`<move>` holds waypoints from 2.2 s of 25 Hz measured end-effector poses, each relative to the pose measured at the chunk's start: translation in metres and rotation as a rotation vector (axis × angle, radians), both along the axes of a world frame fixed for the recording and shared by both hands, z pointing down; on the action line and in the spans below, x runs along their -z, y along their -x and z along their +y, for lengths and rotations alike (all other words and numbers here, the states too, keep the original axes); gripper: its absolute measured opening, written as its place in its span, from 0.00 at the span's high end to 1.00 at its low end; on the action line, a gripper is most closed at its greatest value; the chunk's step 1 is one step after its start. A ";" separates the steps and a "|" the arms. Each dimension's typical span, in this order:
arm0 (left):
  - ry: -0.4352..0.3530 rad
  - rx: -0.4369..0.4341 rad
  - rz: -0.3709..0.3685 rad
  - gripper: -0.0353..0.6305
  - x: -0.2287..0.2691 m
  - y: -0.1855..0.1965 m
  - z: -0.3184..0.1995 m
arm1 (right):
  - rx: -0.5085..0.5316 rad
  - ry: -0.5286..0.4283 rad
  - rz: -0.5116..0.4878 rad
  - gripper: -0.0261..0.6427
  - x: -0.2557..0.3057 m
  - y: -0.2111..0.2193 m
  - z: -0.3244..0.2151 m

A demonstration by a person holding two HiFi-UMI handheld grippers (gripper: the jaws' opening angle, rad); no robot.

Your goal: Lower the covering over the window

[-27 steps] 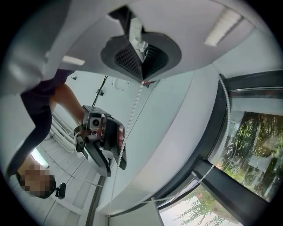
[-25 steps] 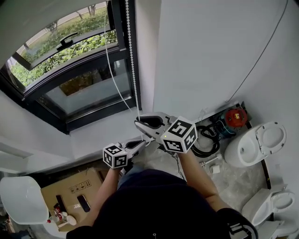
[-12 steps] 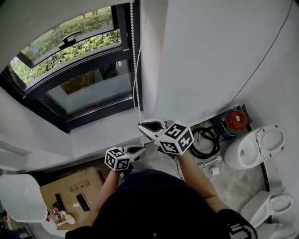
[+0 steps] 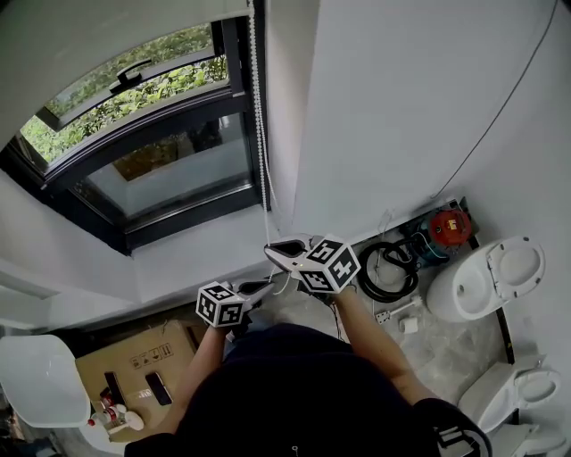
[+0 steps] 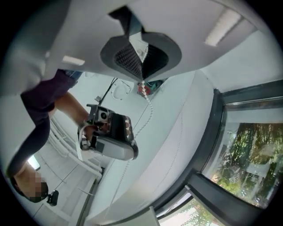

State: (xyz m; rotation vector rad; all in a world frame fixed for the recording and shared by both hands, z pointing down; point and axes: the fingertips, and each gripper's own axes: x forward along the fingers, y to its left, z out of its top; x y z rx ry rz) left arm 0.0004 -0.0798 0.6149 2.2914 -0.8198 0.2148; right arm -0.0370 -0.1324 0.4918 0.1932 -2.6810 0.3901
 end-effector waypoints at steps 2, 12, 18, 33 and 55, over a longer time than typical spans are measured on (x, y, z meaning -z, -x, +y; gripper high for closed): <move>-0.004 0.012 0.007 0.93 0.002 0.002 -0.001 | -0.006 0.005 -0.001 0.94 -0.001 0.000 -0.002; -0.012 0.004 0.006 0.93 0.003 0.001 0.001 | -0.011 -0.034 0.037 0.94 -0.004 0.002 -0.007; 0.004 0.061 -0.065 0.82 -0.006 0.013 -0.003 | -0.020 -0.029 0.036 0.94 -0.004 -0.001 -0.008; -0.180 0.174 0.016 0.73 0.064 0.028 -0.025 | -0.034 0.015 0.127 0.94 -0.044 -0.016 -0.002; -0.599 0.179 0.101 0.77 0.247 0.019 -0.061 | 0.041 0.055 0.166 0.94 -0.067 -0.005 0.037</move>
